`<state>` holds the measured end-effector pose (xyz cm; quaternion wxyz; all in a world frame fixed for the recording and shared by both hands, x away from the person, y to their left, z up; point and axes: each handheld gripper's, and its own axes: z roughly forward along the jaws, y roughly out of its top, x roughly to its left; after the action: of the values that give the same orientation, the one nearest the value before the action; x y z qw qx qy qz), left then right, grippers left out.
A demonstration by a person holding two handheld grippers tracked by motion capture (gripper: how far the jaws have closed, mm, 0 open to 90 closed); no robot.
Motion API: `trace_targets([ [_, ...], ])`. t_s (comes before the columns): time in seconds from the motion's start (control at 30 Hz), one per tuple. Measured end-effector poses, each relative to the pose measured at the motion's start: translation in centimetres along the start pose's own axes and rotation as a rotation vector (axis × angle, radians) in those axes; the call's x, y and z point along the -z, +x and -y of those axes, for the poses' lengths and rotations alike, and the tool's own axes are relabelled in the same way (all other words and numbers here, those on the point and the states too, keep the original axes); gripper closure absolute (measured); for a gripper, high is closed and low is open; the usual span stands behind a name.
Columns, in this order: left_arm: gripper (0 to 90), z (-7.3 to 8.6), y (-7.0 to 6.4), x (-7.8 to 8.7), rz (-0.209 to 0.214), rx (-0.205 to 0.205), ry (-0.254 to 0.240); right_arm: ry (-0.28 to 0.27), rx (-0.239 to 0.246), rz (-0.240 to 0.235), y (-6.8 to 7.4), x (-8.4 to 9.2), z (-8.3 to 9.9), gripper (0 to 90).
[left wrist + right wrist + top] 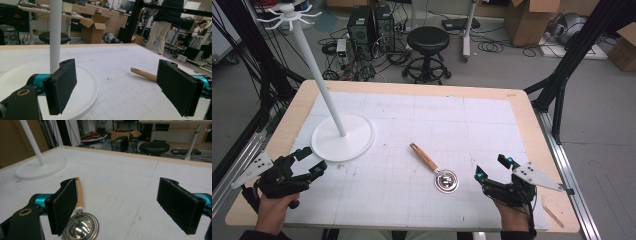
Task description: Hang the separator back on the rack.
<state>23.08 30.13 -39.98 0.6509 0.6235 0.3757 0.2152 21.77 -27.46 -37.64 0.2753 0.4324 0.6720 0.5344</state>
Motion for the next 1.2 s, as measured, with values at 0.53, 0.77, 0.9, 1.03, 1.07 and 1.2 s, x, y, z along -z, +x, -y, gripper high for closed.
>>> trace_targets([
  [0.53,17.2,0.0,-0.1,0.6,-0.005,0.005,-0.011,0.233,0.086,-0.116,3.8,-9.4,-0.6,15.9],
  [0.77,17.2,0.0,0.0,0.4,0.002,0.005,-0.004,0.293,0.124,-0.161,4.9,-12.5,-1.3,20.0],
  [0.9,17.2,0.0,-0.1,0.4,0.004,0.003,-0.003,0.342,0.139,-0.183,5.4,-14.1,-1.3,21.1],
  [1.03,17.2,0.0,-0.1,0.4,0.005,0.004,-0.002,0.386,0.133,-0.195,5.6,-15.5,-0.8,29.7],
  [1.07,17.2,0.0,-0.1,0.4,0.008,0.002,-0.001,0.398,0.143,-0.195,5.7,-15.8,-0.7,30.9],
  [1.2,17.2,0.1,-0.1,0.3,0.008,0.004,-0.001,0.452,0.165,-0.196,5.6,-17.2,-0.2,35.2],
])
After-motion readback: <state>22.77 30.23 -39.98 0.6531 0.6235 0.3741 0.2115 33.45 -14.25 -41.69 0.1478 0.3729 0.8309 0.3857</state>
